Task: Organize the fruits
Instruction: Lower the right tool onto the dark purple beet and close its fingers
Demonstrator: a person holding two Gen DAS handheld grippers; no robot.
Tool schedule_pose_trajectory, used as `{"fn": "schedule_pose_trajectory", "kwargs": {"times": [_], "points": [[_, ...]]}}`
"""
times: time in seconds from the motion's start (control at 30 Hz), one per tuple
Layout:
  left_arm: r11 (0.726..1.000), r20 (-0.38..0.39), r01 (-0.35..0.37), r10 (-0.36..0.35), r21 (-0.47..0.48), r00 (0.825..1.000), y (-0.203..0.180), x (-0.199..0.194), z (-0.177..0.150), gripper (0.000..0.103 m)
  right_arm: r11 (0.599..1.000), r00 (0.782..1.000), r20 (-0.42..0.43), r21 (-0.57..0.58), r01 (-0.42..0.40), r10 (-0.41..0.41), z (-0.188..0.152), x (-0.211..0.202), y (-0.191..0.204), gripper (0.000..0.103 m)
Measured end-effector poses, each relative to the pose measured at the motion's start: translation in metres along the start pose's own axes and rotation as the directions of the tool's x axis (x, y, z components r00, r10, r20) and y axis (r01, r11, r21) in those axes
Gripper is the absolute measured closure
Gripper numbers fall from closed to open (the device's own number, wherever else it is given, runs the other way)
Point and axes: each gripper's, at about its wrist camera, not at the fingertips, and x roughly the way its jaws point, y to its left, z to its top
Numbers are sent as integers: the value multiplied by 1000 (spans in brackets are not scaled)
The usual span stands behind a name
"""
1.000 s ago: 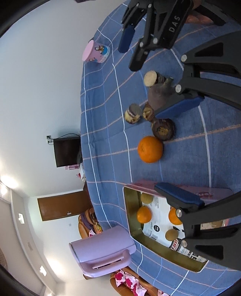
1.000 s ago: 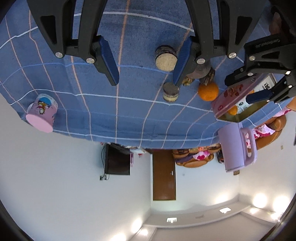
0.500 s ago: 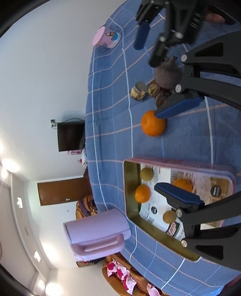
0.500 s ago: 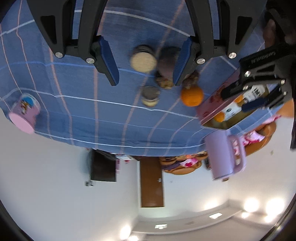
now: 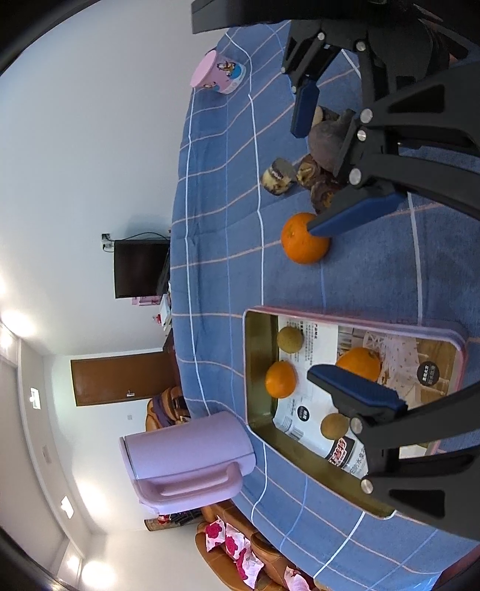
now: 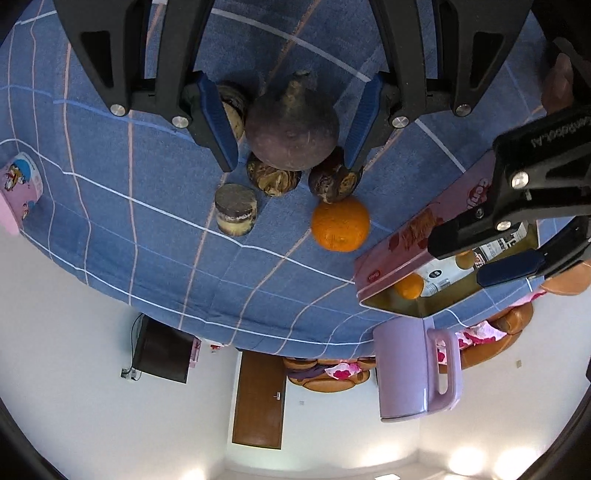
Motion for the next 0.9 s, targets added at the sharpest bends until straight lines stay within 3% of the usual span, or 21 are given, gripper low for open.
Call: {"fn": "schedule_pose_trajectory", "kwargs": {"times": [0.23,0.53,0.73,0.9], "points": [[1000,-12,1,-1,7,1000,-3,0,-1,29,1000,1000,1,0,23,-23,-3,-4,-2,42],[999,-11,21,-21,29,1000,-11,-4,-2,29,991,998,-11,-118,56,-58,-5,-2,20,49],[999,-14,31,-31,37,999,-16,-2,-2,29,998,997,62,-39,56,-54,-8,-19,6,50],[998,-33,44,-43,52,999,-28,2,-1,29,989,987,141,132,64,-83,-10,-35,-26,50]]}}
